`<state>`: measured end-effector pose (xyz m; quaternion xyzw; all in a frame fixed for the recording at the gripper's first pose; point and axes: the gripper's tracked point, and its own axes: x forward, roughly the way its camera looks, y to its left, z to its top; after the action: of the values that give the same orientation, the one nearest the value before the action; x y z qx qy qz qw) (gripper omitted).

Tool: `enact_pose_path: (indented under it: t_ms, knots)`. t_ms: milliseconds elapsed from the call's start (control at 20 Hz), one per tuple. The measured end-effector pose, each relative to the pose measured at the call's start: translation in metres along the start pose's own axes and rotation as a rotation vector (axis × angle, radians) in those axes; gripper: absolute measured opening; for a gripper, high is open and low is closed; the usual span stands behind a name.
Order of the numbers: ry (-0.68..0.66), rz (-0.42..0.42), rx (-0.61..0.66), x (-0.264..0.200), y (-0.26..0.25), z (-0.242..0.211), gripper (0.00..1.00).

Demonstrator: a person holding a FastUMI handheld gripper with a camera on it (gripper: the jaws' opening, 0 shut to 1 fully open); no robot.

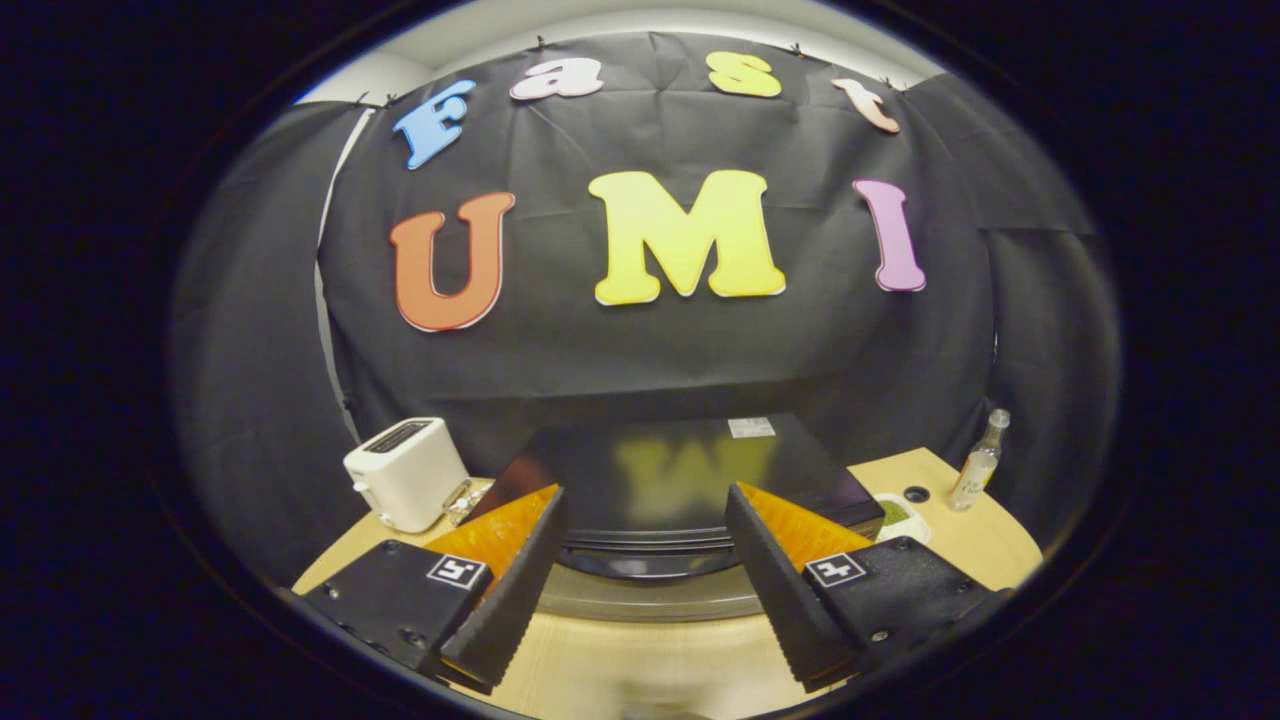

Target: Open the toaster oven, put the food inside, and close the toaster oven door.

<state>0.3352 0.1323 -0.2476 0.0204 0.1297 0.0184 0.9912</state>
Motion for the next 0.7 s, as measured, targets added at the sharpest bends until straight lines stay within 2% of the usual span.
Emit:
enact_pose_path:
  t_ms: [300,350,700]
  knots:
    - [0.082,-0.043,-0.026,0.023,-0.003,-0.04,1.0]
    - [0.056,-0.051,-0.021,0.024,-0.003,-0.036,1.0]
    - [0.083,-0.036,-0.022,0.017,-0.001,-0.039,1.0]
